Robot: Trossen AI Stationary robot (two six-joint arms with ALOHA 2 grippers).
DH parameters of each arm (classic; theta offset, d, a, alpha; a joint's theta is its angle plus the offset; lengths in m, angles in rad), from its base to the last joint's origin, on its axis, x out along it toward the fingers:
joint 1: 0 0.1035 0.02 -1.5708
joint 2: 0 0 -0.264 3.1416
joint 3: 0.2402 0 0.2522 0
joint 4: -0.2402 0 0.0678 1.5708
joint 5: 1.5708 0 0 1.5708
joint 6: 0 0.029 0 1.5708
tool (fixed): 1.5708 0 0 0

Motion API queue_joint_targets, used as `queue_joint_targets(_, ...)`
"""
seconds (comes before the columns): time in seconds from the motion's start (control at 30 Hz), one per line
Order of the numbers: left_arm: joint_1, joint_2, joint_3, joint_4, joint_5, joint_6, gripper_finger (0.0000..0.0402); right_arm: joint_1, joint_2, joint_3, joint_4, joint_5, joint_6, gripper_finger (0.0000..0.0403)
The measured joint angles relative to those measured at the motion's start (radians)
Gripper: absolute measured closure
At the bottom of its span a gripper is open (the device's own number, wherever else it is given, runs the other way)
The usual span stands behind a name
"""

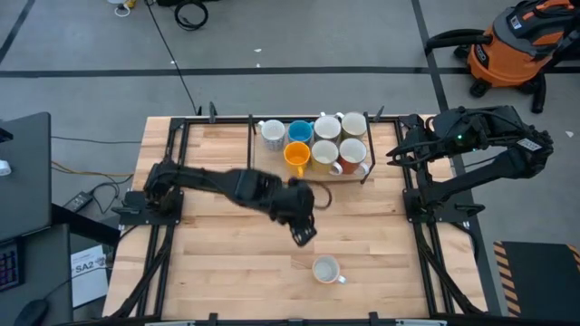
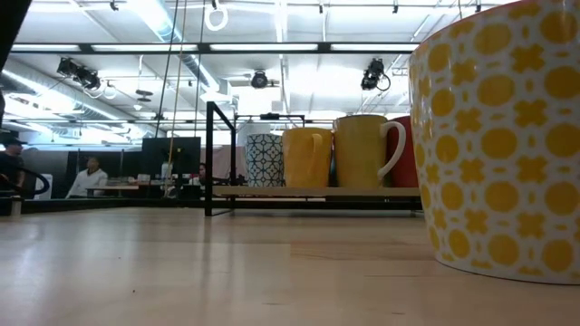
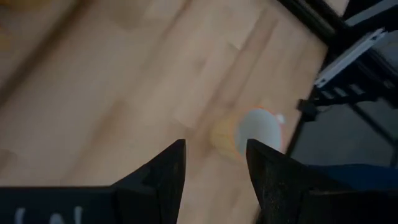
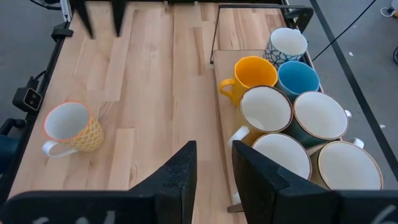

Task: Place coffee mugs
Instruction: Put the orange cup on the shelf aligned with the blue cup

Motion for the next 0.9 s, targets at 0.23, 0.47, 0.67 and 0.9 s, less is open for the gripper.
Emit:
queue_joint_targets(0.23,-0.084,0.001,-0.132,0.208,-0.035,-0.152,0.0225,0.000,0.000,0.000,0.000,0.000,0.000,0.0295)
queue_joint_targets(0.47,-0.105,0.001,-0.316,0.433,-0.046,-0.196,0.0225,0.000,0.000,0.000,0.000,0.000,0.000,0.0295)
queue_joint_targets(0.67,-0.104,0.001,-0.449,0.561,-0.043,-0.267,0.0225,0.000,0.000,0.000,0.000,0.000,0.000,0.0295)
queue_joint_targets(0.9,-0.115,0.002,-0.517,0.668,-0.043,-0.275,0.0225,0.000,0.000,0.000,0.000,0.000,0.000,0.0295)
